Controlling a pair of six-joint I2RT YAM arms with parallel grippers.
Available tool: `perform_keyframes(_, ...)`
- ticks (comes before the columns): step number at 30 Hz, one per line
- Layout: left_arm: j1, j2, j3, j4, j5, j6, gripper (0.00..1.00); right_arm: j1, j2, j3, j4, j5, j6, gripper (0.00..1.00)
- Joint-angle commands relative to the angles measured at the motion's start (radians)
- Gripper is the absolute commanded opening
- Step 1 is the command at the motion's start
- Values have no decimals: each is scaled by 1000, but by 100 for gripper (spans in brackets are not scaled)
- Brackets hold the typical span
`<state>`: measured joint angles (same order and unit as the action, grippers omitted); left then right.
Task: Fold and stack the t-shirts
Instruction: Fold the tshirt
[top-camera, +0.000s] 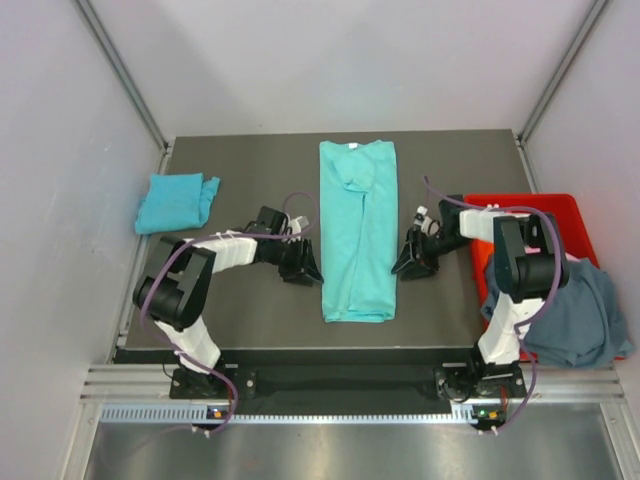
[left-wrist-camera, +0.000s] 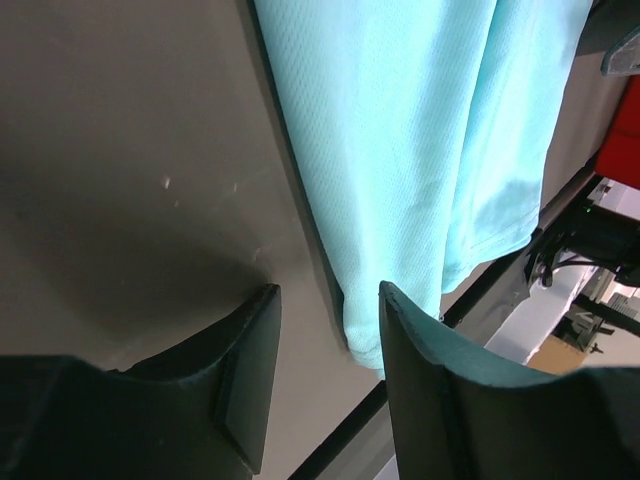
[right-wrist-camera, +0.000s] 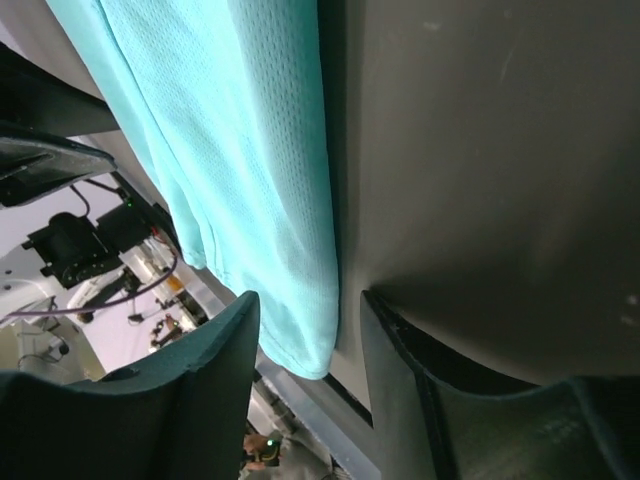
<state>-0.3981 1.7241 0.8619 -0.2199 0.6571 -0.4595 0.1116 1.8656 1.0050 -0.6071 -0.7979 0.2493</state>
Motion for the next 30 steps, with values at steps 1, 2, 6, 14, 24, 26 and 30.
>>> perform_keyframes(1,2,44,60,5,-8,34,49,5,59,32,32,52,-48,45)
perform_keyframes(2,1,55,71,-4,-10,42,47,3,67,35,30,51,-50,45)
perform_keyframes(6,2,103,107,-41,-16,65,33,-1,93,66,29,46,-54,35)
perform_keyframes(14,2,164,161,-47,2,74,26,-6,139,122,12,37,-70,26)
perform_keyframes(24,7,209,207,-62,6,91,0,-7,191,176,9,31,-73,4)
perform_keyframes(26,8,210,209,-62,6,91,0,-10,199,190,9,29,-73,0)
perform_keyframes(30,13,230,241,-76,9,99,0,-16,236,230,10,29,-70,0)
